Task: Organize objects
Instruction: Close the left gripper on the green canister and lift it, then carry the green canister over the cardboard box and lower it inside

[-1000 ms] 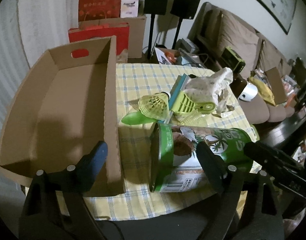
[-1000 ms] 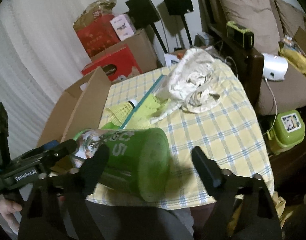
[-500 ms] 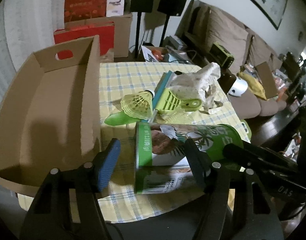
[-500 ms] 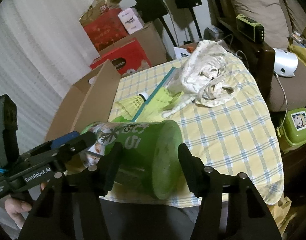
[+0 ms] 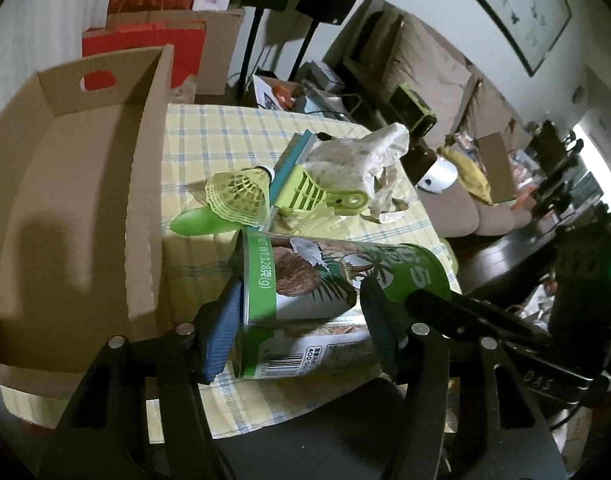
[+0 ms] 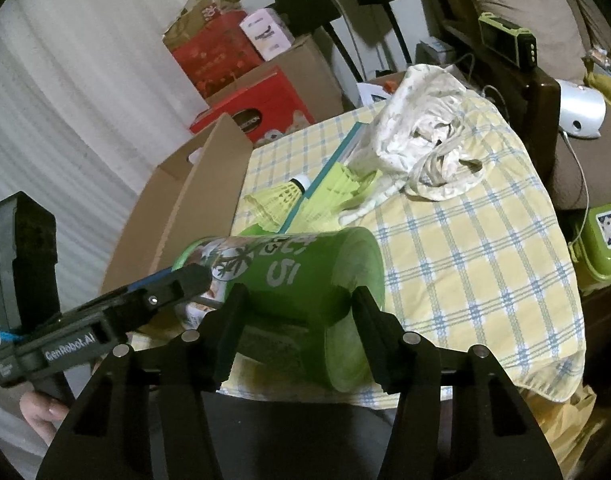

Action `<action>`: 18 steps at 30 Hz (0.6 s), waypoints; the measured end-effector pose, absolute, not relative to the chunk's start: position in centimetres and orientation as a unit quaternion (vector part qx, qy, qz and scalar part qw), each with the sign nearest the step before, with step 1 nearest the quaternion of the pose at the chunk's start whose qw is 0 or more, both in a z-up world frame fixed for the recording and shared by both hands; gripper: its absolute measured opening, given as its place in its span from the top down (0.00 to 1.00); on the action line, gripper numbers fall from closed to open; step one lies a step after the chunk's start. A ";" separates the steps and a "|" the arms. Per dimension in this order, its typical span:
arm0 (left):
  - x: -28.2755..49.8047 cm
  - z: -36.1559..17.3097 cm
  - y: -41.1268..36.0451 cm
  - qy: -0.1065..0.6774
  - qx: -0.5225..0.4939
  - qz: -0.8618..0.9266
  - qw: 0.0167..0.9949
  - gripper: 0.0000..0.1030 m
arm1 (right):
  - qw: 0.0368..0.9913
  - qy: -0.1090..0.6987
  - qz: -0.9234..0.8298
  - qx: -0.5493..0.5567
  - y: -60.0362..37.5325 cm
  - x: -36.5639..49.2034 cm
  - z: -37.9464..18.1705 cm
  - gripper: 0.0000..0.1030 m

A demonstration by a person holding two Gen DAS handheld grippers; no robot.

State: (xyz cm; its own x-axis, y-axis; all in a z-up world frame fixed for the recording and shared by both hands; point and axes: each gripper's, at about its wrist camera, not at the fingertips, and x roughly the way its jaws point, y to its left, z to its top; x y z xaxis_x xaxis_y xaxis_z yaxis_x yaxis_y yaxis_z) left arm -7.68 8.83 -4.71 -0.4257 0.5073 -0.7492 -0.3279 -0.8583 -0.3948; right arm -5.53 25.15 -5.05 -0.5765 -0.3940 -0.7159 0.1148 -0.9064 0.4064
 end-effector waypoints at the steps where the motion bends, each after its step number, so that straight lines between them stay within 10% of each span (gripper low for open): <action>1: -7.8 -4.7 8.9 -0.093 -0.475 0.839 0.249 0.47 | 0.146 -0.161 -0.874 0.435 25.2 -5.6 -5.1 0.46; 18: -5.3 1.0 7.8 -0.092 -0.415 0.869 0.253 0.47 | 0.158 -0.111 -0.899 0.394 23.7 -4.4 0.0 0.45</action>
State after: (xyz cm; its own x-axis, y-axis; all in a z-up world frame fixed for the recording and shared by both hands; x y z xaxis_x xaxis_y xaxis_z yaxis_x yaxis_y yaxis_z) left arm -5.29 7.79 0.96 -0.5276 0.5156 -0.6751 -0.3629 -0.8554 -0.3697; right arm -4.36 23.67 -0.04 -0.6397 -0.3719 -0.6727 0.1978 -0.9253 0.3235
